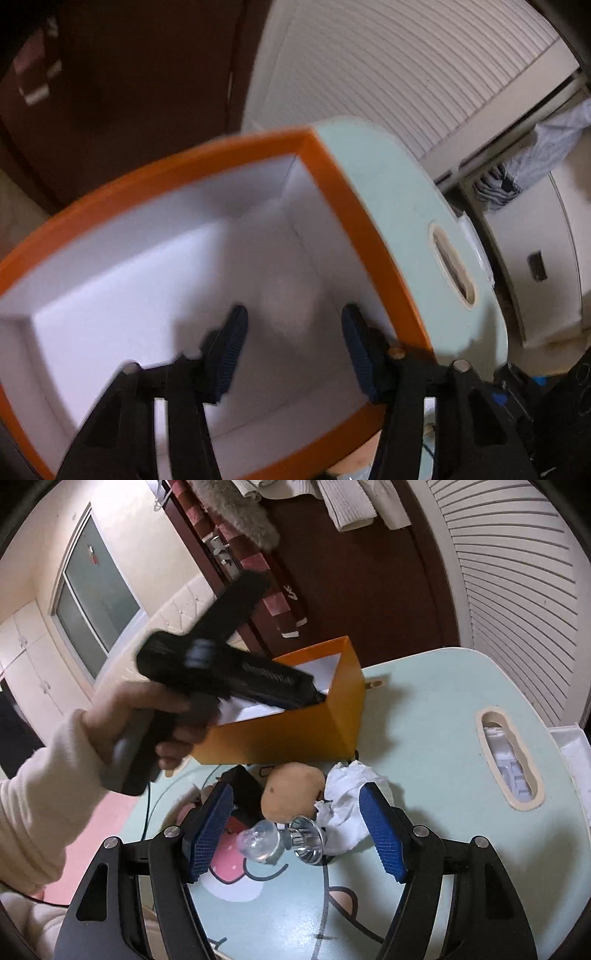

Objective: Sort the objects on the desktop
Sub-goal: 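Set the metal item by the glass ball with the right gripper while the left reaches into the box, then grasp the clear plastic bag with the left gripper and set it on the table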

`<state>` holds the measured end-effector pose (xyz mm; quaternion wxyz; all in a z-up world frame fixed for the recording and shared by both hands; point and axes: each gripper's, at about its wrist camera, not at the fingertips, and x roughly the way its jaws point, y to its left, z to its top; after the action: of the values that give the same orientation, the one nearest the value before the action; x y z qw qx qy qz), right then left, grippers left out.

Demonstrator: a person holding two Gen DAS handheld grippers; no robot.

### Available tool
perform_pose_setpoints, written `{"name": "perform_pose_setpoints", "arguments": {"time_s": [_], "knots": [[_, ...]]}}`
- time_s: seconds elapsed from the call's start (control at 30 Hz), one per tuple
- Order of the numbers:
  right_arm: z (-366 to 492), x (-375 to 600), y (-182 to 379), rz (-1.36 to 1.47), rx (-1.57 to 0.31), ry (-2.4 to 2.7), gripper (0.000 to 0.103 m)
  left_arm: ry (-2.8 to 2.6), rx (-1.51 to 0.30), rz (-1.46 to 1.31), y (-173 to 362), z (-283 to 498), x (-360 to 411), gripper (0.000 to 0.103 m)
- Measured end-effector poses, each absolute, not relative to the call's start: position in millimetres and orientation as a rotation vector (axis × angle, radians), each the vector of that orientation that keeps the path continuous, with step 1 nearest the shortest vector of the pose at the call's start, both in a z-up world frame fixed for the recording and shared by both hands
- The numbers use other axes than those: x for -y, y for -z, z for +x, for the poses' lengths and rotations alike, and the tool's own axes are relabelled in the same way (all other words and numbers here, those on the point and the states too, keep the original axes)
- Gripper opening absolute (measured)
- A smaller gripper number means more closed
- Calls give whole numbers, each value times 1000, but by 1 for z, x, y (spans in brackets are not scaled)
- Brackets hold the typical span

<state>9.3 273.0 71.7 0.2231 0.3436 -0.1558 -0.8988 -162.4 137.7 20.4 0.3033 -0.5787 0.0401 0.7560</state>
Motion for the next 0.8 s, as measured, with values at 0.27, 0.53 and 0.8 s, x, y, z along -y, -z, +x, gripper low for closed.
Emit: {"name": "perform_pose_setpoints", "arguments": {"time_s": [0.27, 0.53, 0.8], "knots": [[4, -280, -66, 997, 518, 2451, 72, -2104, -37, -1410, -57, -145, -115, 29], [8, -277, -66, 990, 463, 2503, 72, -2210, 71, -1231, -127, -61, -49, 29], [13, -281, -68, 984, 457, 2576, 72, -2097, -36, -1360, -63, 38, -50, 29]]}}
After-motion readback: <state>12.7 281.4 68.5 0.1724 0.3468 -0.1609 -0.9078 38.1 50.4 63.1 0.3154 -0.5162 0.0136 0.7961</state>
